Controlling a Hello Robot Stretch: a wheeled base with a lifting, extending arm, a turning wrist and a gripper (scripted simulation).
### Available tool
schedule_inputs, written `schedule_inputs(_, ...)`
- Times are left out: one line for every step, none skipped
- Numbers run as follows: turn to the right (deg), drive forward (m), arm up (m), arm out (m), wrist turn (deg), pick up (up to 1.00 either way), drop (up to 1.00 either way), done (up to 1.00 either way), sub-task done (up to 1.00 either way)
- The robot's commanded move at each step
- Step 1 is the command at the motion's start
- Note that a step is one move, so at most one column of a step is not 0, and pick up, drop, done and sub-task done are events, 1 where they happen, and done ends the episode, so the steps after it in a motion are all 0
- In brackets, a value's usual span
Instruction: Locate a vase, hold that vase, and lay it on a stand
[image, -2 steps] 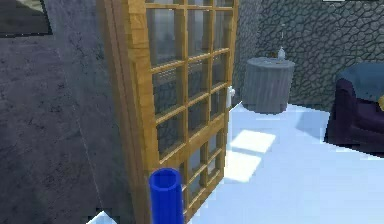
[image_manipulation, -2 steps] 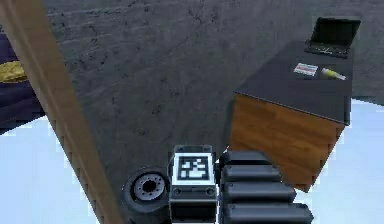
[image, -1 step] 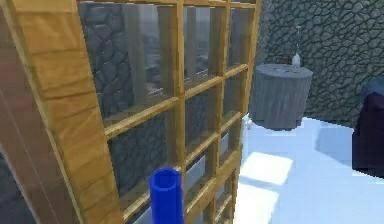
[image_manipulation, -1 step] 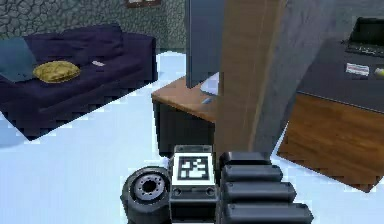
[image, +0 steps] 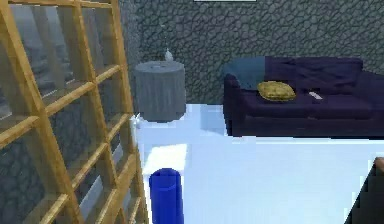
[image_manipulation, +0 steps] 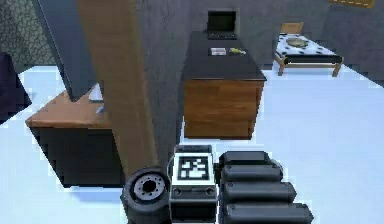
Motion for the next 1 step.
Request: schedule_inputs(0.0,0.45,0.00,0.00,0.0,0.00,0.00,0.00,0.00)
